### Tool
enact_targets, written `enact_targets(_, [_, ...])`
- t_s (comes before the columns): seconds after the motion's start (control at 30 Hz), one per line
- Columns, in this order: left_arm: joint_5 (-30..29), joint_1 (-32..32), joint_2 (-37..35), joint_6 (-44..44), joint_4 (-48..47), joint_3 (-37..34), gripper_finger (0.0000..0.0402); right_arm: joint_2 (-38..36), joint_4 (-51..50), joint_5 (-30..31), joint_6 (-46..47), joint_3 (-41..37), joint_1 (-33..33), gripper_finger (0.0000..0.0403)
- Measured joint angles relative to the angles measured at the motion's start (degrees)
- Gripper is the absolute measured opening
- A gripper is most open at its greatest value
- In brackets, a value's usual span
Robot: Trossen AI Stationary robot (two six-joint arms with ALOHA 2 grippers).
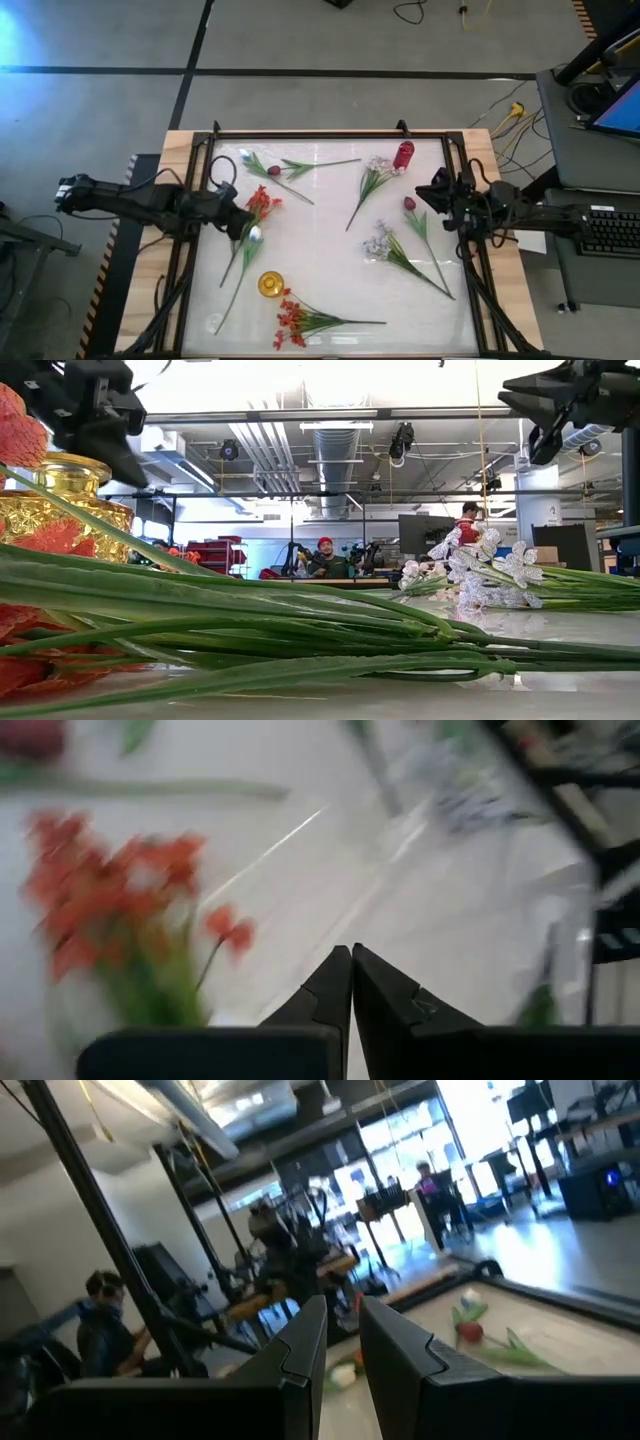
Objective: Sort flowers into vase by color
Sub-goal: Put the top orange flowers into the yellow vase
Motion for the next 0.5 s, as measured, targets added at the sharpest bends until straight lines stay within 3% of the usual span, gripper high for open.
enact_targets(0.13, [0.2,0.0,3.5,-3.4,-7.7,3.4,0.0,3.4,-5.3,0.4,-0.1,3.3,0.2,0.0057])
enact_targets(0.3, [2.8,0.0,8.6,-5.4,-10.0,4.8,0.0002,8.6,-16.9,3.4,-0.6,9.5,0.2,0.0057])
enact_targets(0.5, [8.0,-0.1,14.7,-7.8,-13.7,4.6,0.0037,15.5,-26.7,8.6,-1.9,16.5,0.2,0.0057])
